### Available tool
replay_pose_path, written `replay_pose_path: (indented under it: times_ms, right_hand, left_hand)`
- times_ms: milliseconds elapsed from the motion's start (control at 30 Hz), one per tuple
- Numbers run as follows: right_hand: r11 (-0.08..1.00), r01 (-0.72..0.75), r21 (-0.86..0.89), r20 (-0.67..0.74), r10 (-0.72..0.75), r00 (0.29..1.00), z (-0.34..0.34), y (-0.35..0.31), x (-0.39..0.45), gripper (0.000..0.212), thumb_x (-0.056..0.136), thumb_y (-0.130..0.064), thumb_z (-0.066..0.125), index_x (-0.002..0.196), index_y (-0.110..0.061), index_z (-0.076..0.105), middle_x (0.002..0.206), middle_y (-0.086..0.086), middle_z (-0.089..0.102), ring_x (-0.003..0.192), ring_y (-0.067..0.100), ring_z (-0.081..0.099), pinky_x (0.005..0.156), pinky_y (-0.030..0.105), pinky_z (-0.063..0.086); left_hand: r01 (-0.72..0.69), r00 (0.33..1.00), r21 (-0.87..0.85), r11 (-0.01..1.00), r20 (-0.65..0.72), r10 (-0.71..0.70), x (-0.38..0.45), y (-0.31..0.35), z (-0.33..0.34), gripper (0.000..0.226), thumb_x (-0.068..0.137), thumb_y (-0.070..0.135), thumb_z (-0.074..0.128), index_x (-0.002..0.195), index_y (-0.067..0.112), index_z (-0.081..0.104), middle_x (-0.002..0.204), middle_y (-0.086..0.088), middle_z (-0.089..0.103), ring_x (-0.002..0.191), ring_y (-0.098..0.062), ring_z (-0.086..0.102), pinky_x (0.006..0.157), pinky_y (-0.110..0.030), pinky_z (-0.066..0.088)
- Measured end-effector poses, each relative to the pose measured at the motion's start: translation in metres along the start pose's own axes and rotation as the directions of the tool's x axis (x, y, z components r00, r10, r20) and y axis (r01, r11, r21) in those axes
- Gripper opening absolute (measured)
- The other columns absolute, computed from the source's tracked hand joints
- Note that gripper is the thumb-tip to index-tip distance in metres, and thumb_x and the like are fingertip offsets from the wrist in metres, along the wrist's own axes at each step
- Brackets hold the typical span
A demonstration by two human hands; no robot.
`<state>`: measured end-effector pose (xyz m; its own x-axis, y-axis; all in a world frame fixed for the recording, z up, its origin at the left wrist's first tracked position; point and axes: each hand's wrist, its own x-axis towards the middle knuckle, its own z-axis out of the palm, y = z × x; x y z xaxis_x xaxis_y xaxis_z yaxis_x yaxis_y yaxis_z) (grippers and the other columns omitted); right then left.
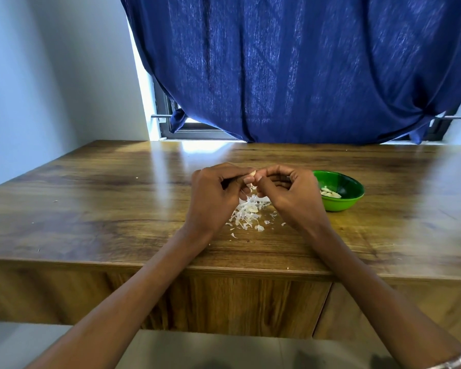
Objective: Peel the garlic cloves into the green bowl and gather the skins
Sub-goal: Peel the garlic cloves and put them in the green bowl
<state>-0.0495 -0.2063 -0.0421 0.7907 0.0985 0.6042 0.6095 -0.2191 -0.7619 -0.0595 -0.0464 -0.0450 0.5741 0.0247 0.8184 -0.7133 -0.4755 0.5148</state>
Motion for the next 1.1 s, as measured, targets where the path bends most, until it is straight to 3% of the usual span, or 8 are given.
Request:
replay_pose_path:
  times_ms: [100,200,333,533,700,833,933,1100]
  right_hand:
    - [0.999,-0.052,-0.008,-0.027,0.052,0.998,0.001,0.005,0.003,0.007,0.093,-0.013,0.071,0.095,-0.009,0.075,0.081,-0.001,0.076,0.072,0.011,0.073,0.069,0.023,0.06]
    - [0.991,-0.107,-0.076,0.017,0.109,0.994,0.001,0.007,0.004,0.013,0.097,-0.007,0.064,0.104,-0.011,0.074,0.087,-0.007,0.075,0.077,0.004,0.073,0.071,0.018,0.059]
    - [0.98,-0.034,-0.195,0.0,0.034,0.999,0.001,0.006,0.0,0.013,0.096,-0.022,0.067,0.096,-0.016,0.079,0.084,-0.012,0.076,0.076,0.002,0.072,0.069,0.017,0.057]
    - [0.924,-0.096,-0.369,0.066,0.129,0.989,-0.001,0.005,0.0,0.014,0.078,-0.035,0.082,0.088,-0.026,0.079,0.079,-0.016,0.075,0.066,-0.005,0.068,0.065,0.017,0.055]
    - [0.919,-0.075,-0.387,0.051,0.103,0.993,0.0,0.008,0.002,0.024,0.086,-0.011,0.077,0.106,-0.025,0.077,0.103,-0.01,0.076,0.086,-0.002,0.068,0.082,0.017,0.058]
    - [0.914,-0.012,-0.405,0.093,0.054,0.994,0.003,0.01,0.0,0.046,0.088,0.007,0.062,0.12,-0.024,0.072,0.108,-0.007,0.074,0.086,-0.002,0.065,0.076,0.01,0.054]
    - [0.934,0.061,-0.351,0.026,-0.056,0.998,0.004,0.007,0.001,0.034,0.087,-0.004,0.069,0.115,-0.021,0.075,0.101,-0.01,0.075,0.085,-0.004,0.066,0.077,0.007,0.052]
    - [0.949,0.118,-0.294,-0.051,-0.139,0.989,0.004,0.004,0.002,0.021,0.083,-0.021,0.082,0.103,-0.018,0.078,0.087,-0.012,0.075,0.076,-0.002,0.069,0.071,0.016,0.057]
  left_hand:
    - [0.138,0.99,-0.094,0.986,-0.028,-0.142,0.003,0.001,-0.001,0.017,0.089,0.0,0.074,0.104,0.008,0.079,0.089,0.0,0.076,0.064,-0.007,0.071,0.061,-0.016,0.056]
    - [0.285,0.955,-0.212,0.935,-0.017,-0.295,0.006,-0.002,-0.005,0.017,0.093,0.003,0.071,0.102,0.016,0.078,0.078,-0.003,0.077,0.06,-0.015,0.071,0.063,-0.029,0.061]
    - [0.381,0.918,-0.284,0.88,0.003,-0.396,0.008,-0.004,-0.005,0.016,0.096,0.0,0.067,0.104,0.009,0.077,0.074,-0.006,0.075,0.059,-0.012,0.068,0.06,-0.022,0.057]
    - [0.444,0.89,-0.293,0.847,0.034,-0.455,0.009,-0.007,-0.004,0.013,0.096,0.002,0.068,0.102,0.006,0.078,0.081,-0.007,0.077,0.058,-0.011,0.066,0.06,-0.024,0.056]
    - [0.478,0.875,-0.291,0.829,0.075,-0.478,0.008,-0.008,-0.003,0.015,0.096,0.001,0.067,0.101,0.008,0.079,0.077,-0.011,0.075,0.059,-0.013,0.065,0.06,-0.026,0.057]
    - [0.484,0.872,-0.291,0.825,0.082,-0.483,0.007,-0.009,-0.003,0.015,0.093,0.0,0.07,0.103,0.007,0.078,0.077,-0.009,0.077,0.06,-0.015,0.067,0.061,-0.027,0.057]
    - [0.491,0.867,-0.323,0.809,0.086,-0.491,0.008,-0.007,-0.002,0.012,0.09,0.0,0.073,0.099,0.006,0.078,0.076,-0.007,0.077,0.059,-0.015,0.069,0.058,-0.026,0.057]
    - [0.52,0.848,-0.368,0.77,0.118,-0.516,0.007,0.001,-0.004,0.008,0.087,0.002,0.078,0.094,0.006,0.077,0.076,-0.011,0.078,0.06,-0.017,0.072,0.057,-0.024,0.058]
